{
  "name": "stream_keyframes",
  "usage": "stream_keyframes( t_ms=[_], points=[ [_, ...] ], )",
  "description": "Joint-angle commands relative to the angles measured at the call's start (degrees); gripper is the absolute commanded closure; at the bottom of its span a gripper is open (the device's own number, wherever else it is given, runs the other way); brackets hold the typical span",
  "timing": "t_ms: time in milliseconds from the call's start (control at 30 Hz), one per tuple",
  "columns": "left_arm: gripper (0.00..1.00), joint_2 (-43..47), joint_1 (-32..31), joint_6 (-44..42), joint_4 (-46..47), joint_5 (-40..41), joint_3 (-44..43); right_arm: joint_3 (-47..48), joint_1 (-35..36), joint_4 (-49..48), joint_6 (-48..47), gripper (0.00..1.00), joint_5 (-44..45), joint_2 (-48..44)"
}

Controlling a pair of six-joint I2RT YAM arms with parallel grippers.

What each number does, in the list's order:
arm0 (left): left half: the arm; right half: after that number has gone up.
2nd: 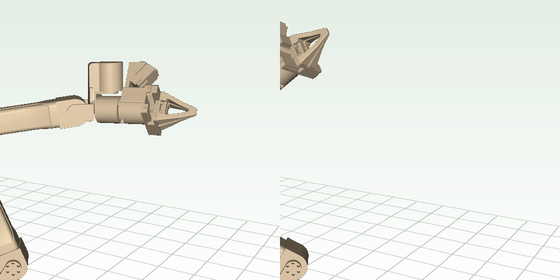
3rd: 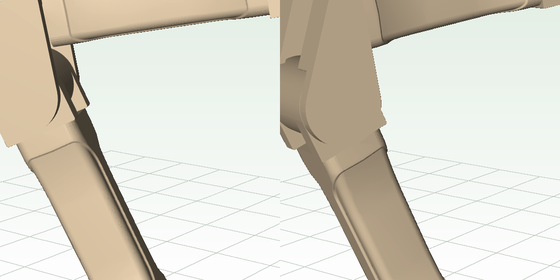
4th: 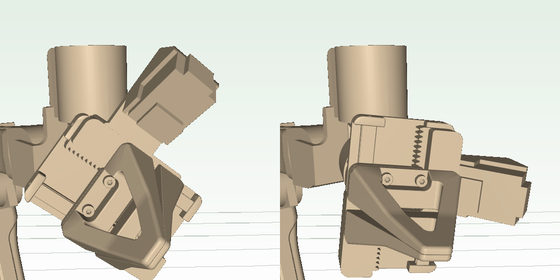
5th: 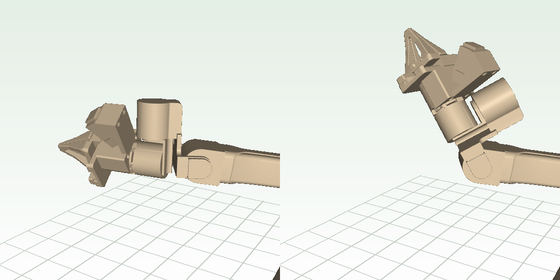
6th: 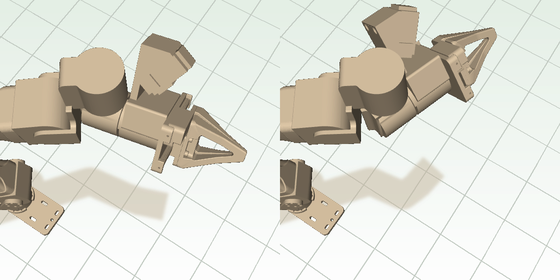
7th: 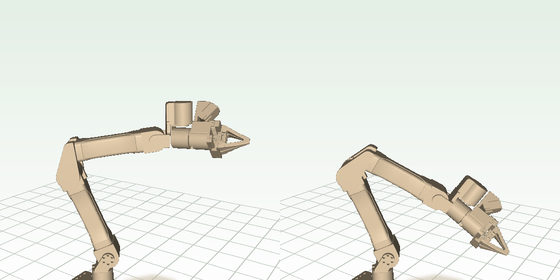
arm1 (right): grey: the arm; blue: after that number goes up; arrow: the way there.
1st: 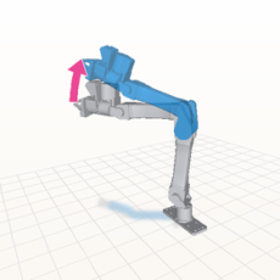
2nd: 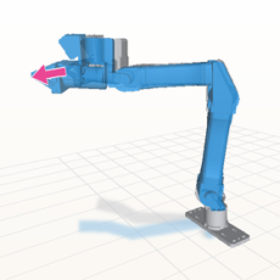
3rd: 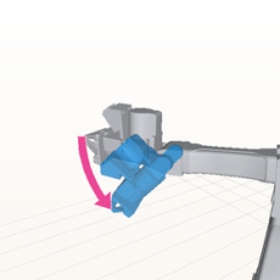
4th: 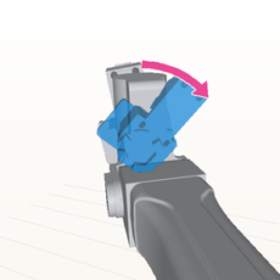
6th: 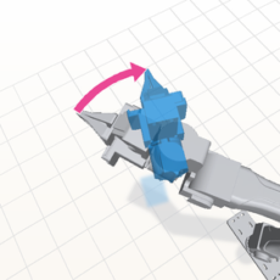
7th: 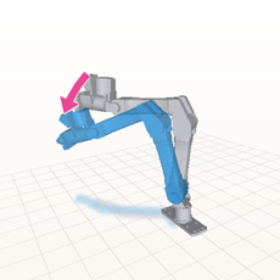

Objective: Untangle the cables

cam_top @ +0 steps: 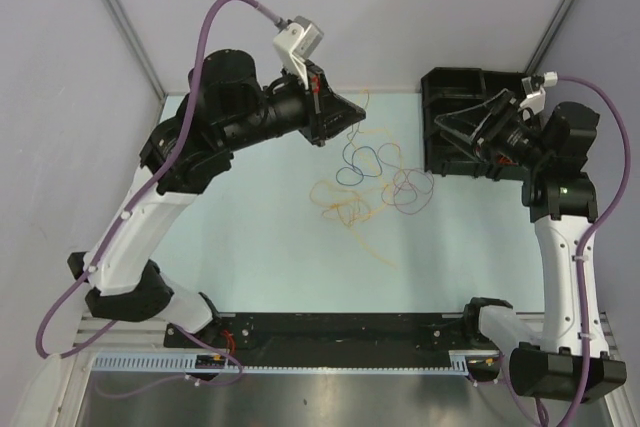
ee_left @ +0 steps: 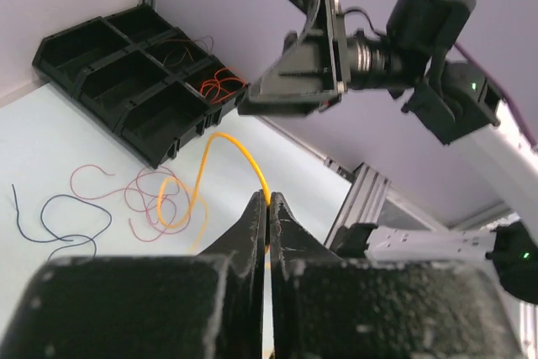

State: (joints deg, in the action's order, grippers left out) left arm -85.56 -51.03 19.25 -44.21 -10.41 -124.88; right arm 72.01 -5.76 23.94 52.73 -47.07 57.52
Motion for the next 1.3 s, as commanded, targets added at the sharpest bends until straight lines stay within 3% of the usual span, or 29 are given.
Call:
stream_keyframes(
  t_ms=[0, 300, 600, 933, 1133, 1267],
  points=[
    [1.00, -0.7, 0.6, -5.0, 5.4, -5.1, 4.8, 0.8, 1.3, -14.6, 6.2, 0.41, -4.9, 2.2],
    [1.00, -2.6, 1.7, -5.8, 7.4, -16.4, 2.0, 1.3, 7.1, -19.4, 1.2, 0.39, -11.5, 8.5],
    [1.00, -2.0, 5.8, 0.6, 12.6, -28.5, 4.1, 1.2, 8.7, -19.6, -4.9, 0.39, -14.5, 10.4],
    [1.00, -0.1, 8.8, 5.3, 18.5, -33.0, 9.5, 1.3, 10.9, -17.3, -4.9, 0.36, -12.9, 11.7],
    [1.00, 1.0, 10.0, 10.4, 23.1, -35.5, 12.7, 1.2, 11.3, -28.5, 0.0, 0.36, -18.5, 11.6],
    [1.00, 1.4, 11.4, 15.8, 29.2, -39.9, 14.7, 1.2, 11.2, -43.8, 7.8, 0.36, -21.8, 13.4]
  ],
)
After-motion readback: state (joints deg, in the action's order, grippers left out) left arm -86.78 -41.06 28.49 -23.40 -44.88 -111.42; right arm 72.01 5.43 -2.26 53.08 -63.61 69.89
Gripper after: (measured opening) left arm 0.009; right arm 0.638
